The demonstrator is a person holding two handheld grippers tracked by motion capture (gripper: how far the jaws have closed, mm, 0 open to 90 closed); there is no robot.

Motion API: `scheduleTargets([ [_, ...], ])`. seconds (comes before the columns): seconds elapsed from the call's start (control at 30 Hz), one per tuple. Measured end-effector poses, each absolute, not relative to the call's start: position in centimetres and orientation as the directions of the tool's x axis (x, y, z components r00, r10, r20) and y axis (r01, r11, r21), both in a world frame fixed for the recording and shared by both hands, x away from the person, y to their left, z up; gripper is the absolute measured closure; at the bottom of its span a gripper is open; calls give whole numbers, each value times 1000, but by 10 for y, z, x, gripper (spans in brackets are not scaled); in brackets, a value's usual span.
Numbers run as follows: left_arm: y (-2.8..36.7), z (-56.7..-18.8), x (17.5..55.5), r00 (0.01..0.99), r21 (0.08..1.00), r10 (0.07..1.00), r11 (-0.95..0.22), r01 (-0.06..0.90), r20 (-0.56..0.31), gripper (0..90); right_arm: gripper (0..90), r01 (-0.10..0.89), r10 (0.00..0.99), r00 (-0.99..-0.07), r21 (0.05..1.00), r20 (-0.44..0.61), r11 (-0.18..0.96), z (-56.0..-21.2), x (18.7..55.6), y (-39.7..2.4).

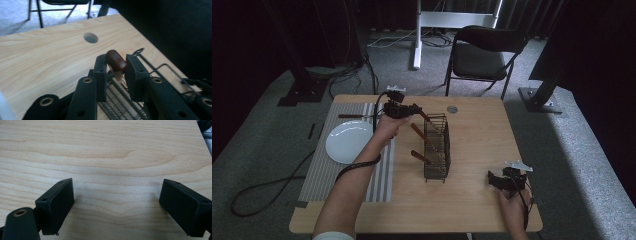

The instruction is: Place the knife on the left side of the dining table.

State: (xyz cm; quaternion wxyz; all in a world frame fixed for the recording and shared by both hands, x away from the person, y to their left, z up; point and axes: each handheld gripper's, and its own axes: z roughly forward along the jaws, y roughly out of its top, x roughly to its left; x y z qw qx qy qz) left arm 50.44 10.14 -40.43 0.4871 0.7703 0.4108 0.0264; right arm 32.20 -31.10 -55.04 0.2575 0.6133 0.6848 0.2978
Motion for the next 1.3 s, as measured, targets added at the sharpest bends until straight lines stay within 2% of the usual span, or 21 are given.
scheduleTargets([
  [0.1,100,-403,501,675,782,640,-181,597,-367,807,119,686,993,-115,724,13,70,-550,322,-311],
  [0.43,91,-397,491,700,801,643,-221,557,-309,812,119,686,993,-115,724,13,70,-550,322,-311],
  [0.87,94,-385,482,697,797,637,-208,567,-330,812,119,686,993,-115,724,13,70,-550,322,-311],
  [1.3,98,-361,473,696,815,649,-199,544,-306,812,119,686,993,-115,724,13,70,-550,322,-311],
])
